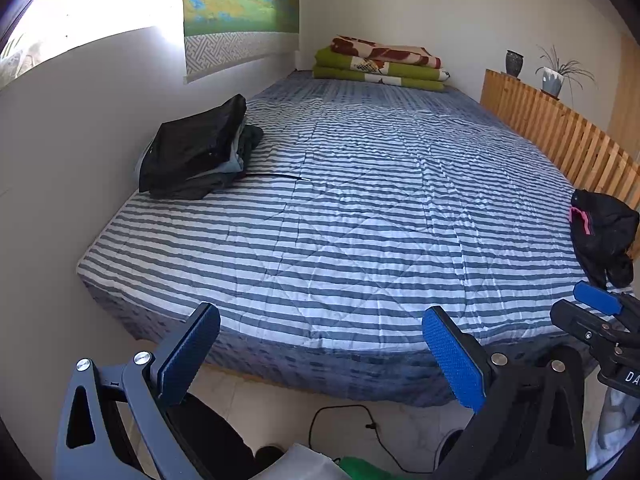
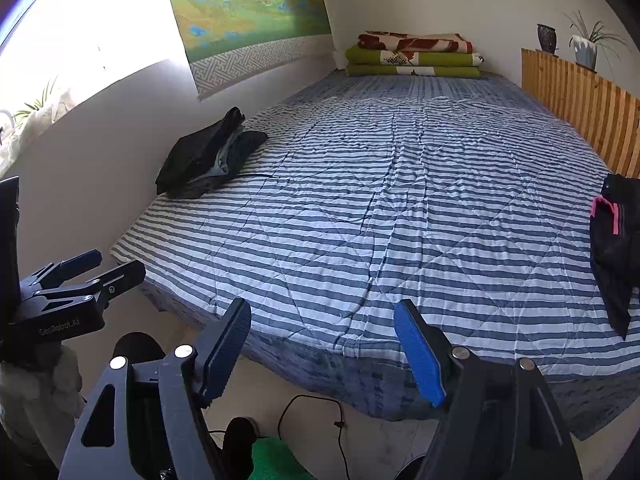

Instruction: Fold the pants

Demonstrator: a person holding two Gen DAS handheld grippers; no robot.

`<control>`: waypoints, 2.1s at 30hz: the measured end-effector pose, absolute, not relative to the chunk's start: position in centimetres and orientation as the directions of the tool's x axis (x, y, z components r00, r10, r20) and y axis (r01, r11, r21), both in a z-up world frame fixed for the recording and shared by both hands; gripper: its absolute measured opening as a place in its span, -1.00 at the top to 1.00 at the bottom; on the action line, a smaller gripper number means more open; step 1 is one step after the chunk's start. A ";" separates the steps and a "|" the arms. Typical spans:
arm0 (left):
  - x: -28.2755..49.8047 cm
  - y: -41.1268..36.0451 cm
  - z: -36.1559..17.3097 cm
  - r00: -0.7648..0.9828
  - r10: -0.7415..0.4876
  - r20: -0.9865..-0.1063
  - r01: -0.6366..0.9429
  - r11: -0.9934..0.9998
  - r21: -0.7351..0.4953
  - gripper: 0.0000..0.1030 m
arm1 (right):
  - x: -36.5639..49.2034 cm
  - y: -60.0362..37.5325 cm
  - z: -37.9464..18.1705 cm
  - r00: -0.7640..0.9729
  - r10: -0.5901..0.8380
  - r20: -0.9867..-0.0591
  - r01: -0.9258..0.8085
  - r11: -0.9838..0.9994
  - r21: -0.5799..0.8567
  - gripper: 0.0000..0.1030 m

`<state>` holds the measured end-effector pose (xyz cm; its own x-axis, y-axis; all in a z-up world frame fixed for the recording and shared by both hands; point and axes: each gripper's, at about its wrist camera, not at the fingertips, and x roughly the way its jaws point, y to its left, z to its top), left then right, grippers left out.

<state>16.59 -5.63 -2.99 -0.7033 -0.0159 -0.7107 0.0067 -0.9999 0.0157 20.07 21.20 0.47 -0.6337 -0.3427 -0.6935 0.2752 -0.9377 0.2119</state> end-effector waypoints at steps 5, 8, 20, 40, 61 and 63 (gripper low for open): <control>16.7 -6.1 -3.1 -0.702 -0.011 -0.712 0.008 -1.000 0.008 -0.99 | 20.1 21.0 0.4 -0.630 -0.346 -0.695 0.283 -0.936 0.210 -0.37; 16.7 -6.1 -3.1 -0.699 -0.008 -0.715 0.008 -1.000 0.004 -0.99 | 20.1 20.8 0.4 -0.628 -0.347 -0.697 0.285 -0.936 0.208 -0.37; 16.7 -6.3 -3.3 -0.696 -0.001 -0.718 0.004 -1.000 -0.003 -0.99 | 20.2 20.4 0.1 -0.616 -0.349 -0.706 0.288 -0.934 0.211 -0.37; 16.6 -6.1 -3.4 -0.693 0.004 -0.721 -0.006 -1.000 0.000 -0.99 | 20.0 20.4 0.0 -0.609 -0.353 -0.710 0.287 -0.933 0.217 -0.37; 16.7 -5.7 -3.2 -0.693 0.005 -0.720 -0.007 -1.000 0.000 -0.99 | 19.7 19.8 -0.3 -0.599 -0.358 -0.716 0.290 -0.931 0.222 -0.37; 16.7 -5.7 -3.2 -0.693 0.005 -0.721 -0.007 -1.000 -0.001 -0.99 | 19.7 19.9 -0.3 -0.599 -0.359 -0.716 0.290 -0.931 0.223 -0.37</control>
